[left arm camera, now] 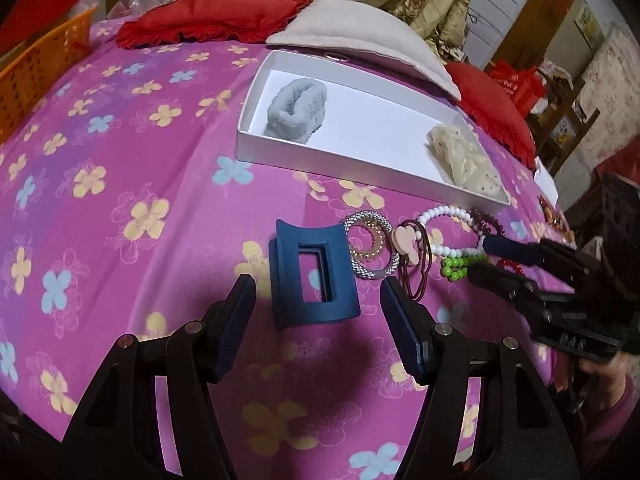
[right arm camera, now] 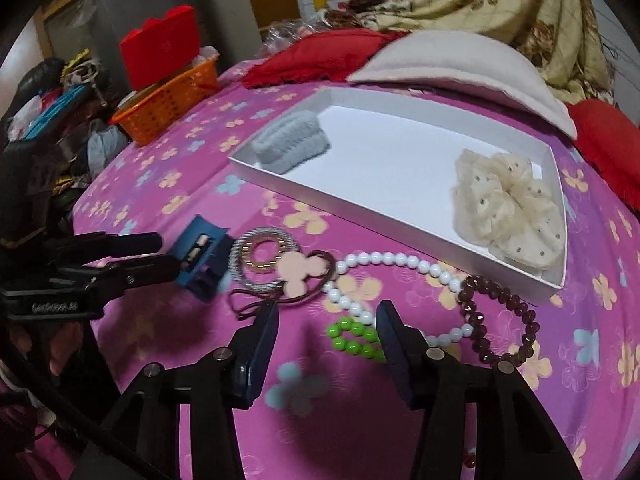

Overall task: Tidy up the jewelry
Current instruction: 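Grasp the dark blue claw clip with the left tool while the right tool grasps the pink heart hair tie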

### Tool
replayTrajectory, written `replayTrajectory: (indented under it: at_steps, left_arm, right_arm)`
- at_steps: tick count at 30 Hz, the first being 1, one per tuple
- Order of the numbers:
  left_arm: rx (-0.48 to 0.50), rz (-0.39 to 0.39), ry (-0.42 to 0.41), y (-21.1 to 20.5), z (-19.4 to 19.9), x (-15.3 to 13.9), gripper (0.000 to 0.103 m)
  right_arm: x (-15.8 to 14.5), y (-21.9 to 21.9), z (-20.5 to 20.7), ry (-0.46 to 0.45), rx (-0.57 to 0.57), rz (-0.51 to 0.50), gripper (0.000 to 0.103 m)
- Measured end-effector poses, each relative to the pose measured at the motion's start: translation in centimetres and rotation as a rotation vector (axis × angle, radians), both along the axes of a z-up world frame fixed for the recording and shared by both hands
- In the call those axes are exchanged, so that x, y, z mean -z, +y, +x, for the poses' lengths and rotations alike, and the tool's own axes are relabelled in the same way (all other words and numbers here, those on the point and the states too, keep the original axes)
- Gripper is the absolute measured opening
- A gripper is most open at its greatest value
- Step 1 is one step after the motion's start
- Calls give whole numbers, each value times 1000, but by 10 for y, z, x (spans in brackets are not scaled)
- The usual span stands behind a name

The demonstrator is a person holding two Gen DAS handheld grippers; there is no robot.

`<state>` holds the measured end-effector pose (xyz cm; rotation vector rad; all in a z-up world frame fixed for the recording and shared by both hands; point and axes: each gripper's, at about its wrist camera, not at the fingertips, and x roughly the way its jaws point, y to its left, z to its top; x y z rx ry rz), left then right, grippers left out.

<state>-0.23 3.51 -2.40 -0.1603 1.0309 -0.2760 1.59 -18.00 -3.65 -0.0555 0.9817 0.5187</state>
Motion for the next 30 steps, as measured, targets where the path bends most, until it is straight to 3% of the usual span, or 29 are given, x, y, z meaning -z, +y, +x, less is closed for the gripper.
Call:
replayTrajectory:
  at_steps: [11,12,14,16,21,30]
  left_arm:
    - [55,105,39,-25,22,20,68]
    - [49,114,49,-24,24,23,67]
    - [37,113,59,-19,24,26,50]
    - [35,119,55,-13,22,25,46]
    - [20,123,36,1,16,19,45]
    - [1,92,28,10,16,14,45]
  right_arm:
    - [4,3,15,19,-48,-9,50]
    - [5,5,17,19,-59,-10,50]
    - [6,14,19,15,-93,-16,50]
    - [7,24,21,10,-139,-24,50]
    - [15,47,30,-4,-234,-73,50]
    - [24,55,41,-23,-271,-113,49]
